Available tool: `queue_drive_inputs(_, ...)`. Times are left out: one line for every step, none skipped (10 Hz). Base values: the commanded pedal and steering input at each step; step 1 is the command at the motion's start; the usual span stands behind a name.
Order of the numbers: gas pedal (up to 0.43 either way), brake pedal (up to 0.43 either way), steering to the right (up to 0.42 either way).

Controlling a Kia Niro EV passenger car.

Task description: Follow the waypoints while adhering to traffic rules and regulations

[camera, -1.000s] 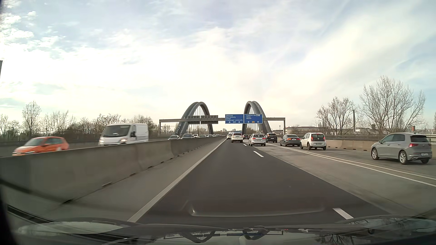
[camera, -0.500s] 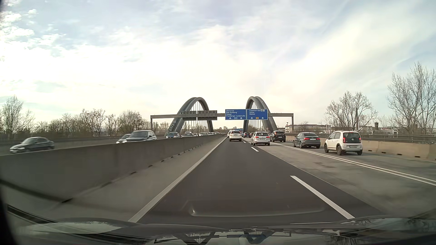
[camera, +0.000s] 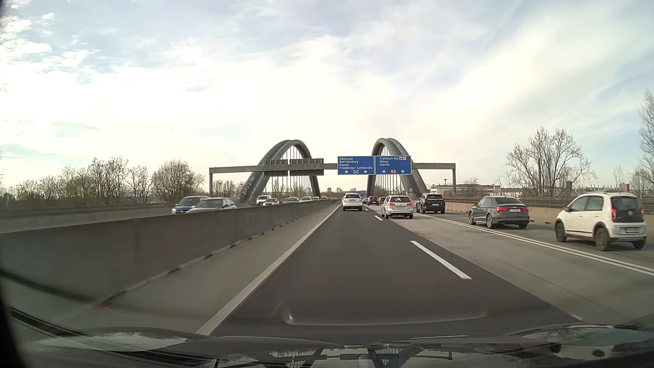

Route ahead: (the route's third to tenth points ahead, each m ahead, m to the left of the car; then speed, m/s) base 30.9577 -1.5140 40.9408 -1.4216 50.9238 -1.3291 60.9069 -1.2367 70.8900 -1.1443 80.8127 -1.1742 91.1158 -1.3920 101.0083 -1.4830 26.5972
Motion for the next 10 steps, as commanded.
queue_drive_inputs(0.000, 0.171, 0.001)
queue_drive_inputs(0.000, 0.171, 0.002)
queue_drive_inputs(0.000, 0.177, 0.003)
queue_drive_inputs(0.000, 0.171, 0.003)
queue_drive_inputs(0.000, 0.171, 0.002)
queue_drive_inputs(0.000, 0.171, 0.002)
queue_drive_inputs(0.000, 0.159, 0.002)
queue_drive_inputs(0.000, 0.122, 0.002)
queue_drive_inputs(0.000, 0.061, 0.002)
queue_drive_inputs(0.000, 0.000, 0.003)
